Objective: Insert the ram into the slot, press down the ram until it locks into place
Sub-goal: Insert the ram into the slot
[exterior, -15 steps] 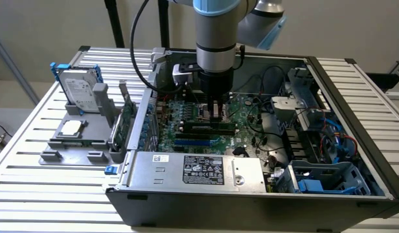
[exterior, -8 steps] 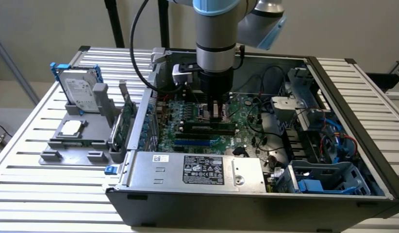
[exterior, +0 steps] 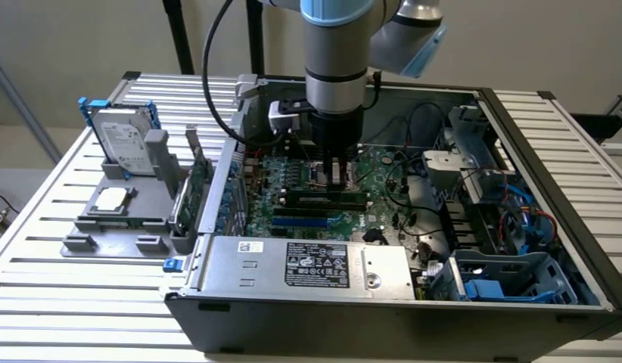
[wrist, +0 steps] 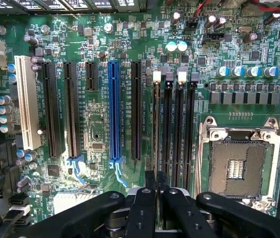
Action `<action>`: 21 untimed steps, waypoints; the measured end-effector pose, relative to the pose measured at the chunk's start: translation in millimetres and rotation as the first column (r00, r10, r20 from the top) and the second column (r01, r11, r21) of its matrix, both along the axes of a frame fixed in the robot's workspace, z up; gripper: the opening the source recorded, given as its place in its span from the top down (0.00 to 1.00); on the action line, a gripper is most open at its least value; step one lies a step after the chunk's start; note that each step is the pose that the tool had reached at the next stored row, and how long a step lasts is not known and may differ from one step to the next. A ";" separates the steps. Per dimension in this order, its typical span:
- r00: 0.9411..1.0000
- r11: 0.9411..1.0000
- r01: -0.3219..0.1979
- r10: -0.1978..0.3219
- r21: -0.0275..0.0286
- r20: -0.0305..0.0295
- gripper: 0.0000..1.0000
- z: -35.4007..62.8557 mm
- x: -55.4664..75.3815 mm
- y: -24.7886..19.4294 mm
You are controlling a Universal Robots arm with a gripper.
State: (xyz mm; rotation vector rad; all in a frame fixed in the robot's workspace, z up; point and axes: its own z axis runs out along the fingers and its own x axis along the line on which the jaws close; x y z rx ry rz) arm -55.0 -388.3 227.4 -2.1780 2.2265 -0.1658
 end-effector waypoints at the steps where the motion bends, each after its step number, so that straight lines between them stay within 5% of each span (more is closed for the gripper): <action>1: 1.000 1.000 0.000 0.000 0.000 0.000 0.87 -0.1 0.0 0.0; 7: 1.000 1.000 0.000 0.000 -0.001 0.000 0.79 1.4 0.0 0.1; 13: 1.000 1.000 0.000 0.000 -0.001 0.000 0.79 20.7 0.0 0.2; 15: 1.000 1.000 0.000 0.000 -0.001 0.000 0.88 24.4 -0.3 0.2; 18: 1.000 1.000 0.000 0.000 -0.001 -0.011 0.89 27.8 -0.3 0.3; 21: 0.999 1.000 -0.002 0.002 -0.001 -0.035 0.89 28.4 -0.3 0.4</action>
